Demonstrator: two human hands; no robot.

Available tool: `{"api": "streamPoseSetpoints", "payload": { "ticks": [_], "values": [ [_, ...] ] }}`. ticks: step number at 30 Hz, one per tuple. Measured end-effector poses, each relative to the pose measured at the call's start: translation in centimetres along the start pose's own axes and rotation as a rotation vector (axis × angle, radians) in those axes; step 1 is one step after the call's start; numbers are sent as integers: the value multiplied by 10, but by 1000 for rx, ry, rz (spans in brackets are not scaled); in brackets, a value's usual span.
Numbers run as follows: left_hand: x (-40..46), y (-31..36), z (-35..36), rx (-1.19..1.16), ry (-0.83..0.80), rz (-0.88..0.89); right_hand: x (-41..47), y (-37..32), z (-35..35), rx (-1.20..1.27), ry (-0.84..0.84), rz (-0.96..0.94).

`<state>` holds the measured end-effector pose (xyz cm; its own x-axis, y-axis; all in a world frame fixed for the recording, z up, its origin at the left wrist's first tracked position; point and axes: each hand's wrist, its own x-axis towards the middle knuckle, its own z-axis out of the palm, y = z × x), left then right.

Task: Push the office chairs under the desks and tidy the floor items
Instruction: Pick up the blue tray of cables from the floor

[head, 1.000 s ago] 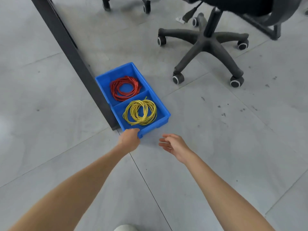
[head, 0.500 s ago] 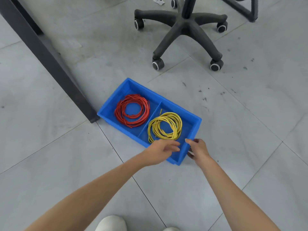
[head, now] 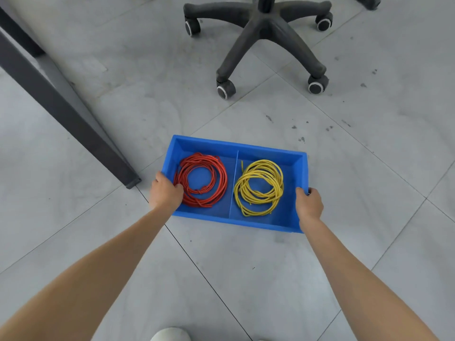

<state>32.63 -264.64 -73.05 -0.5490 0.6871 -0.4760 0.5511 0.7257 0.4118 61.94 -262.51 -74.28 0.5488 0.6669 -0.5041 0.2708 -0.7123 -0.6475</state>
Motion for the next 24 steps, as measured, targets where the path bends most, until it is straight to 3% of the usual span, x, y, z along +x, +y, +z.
{"api": "streamPoseSetpoints", "payload": {
  "ticks": [10, 16, 24],
  "values": [
    [-15, 8, -40, 50, -141, -143, -28, -27, -34, -64, -10, 103],
    [-111, 31, -113, -19, -254, -253, -111, -67, -138, -92, -1, 166],
    [-273, 119, -252, 29, -324, -212, -239, -172, -319, -138, 78, 228]
  ]
}}
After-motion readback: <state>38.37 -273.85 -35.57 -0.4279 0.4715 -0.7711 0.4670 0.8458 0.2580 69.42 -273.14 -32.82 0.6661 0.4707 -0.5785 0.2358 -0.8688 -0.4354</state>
